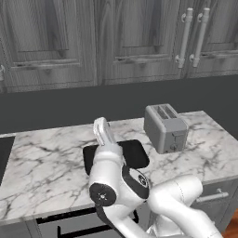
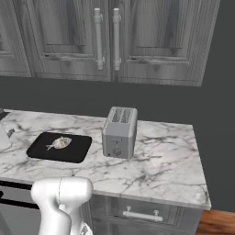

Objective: Take the fish out of the fridge, briefly rinse it in the sink, and place it on the tray next to the sink.

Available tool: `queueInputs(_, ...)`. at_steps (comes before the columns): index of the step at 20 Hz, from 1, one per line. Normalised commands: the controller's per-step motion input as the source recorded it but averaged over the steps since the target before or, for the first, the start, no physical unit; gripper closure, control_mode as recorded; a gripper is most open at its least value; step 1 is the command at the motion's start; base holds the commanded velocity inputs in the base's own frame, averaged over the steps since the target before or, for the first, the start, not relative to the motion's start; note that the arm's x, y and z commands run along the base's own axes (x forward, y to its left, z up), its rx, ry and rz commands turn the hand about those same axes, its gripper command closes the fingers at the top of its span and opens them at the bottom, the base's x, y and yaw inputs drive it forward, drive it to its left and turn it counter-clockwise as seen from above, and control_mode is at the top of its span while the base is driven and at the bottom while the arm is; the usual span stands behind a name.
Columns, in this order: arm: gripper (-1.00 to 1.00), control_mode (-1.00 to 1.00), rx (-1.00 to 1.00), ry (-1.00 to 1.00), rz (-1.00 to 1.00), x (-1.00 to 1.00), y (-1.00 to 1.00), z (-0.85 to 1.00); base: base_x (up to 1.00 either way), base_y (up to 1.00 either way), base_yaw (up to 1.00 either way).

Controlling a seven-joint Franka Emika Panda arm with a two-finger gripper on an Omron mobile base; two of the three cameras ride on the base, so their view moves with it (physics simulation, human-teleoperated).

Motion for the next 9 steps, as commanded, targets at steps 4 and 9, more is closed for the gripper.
queueInputs(4, -1.0, -1.0, 0.04, -0.6, 0.0, -0.68, -0.63, 0.97, 0.0, 0.0, 0.0)
queueInputs(9, -1.0, -1.0, 0.15, -0.43, 0.01, -0.4, -1.0, 0.65, 0.0, 0.0, 0.0)
